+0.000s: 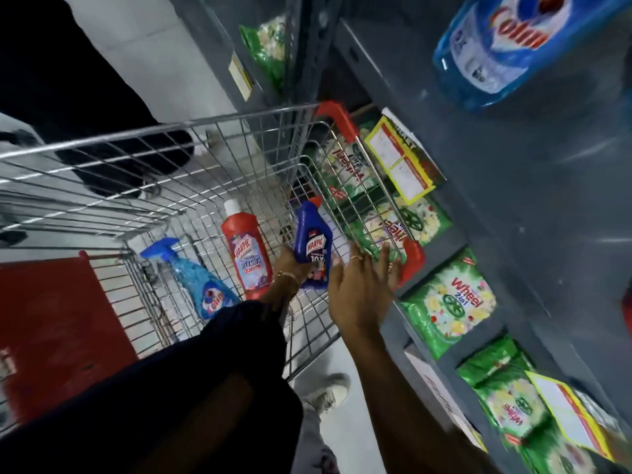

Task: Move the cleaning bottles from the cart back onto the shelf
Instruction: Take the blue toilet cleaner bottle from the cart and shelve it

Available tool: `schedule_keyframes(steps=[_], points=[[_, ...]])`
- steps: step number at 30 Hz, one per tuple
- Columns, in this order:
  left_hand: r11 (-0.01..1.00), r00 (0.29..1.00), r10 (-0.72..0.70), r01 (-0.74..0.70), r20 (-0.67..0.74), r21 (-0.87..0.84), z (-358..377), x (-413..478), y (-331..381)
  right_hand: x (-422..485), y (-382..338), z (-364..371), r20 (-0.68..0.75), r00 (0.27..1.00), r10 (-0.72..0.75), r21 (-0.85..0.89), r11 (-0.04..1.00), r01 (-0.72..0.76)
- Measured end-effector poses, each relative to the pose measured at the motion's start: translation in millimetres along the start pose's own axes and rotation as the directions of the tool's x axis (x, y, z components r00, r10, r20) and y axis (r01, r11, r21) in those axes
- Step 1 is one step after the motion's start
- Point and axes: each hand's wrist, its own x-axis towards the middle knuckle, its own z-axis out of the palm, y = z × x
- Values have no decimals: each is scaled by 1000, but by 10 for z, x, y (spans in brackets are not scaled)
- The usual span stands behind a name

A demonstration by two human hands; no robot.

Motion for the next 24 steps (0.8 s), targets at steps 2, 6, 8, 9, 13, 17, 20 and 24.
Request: schedule_keyframes(steps=[2,6,8,9,13,17,20,24], points=[[1000,1000,13,-13,4,-7,-101,-30,-27,3,-9,5,-12,1000,-19,13,1000,19],[986,985,154,-148,75,-75,-432,-357,-55,-44,137,47,-77,995,-60,155,985,71],[950,958,282,-272,48,-156,-678,-604,54,2,192,25,-78,991,-111,322,938,130],[922,938,344,-331,32,-200,-805,-764,159,15,211,-41,-59,991,-123,469,873,136],[798,827,561,-528,37,-291,-1223,-1505,619,-126,194,-464,182,960,-215,915,395,-85],[750,763,631,-551,143,-367,-1330,-2247,746,-636,357,-806,207,929,-307,973,164,-162],[771,737,617,-498,274,-397,-1224,-2665,716,-1064,686,-972,185,952,-245,982,13,-188],[820,691,572,-460,442,-341,-898,-3005,622,-1647,1146,-1049,180,977,-113,980,-65,-188]])
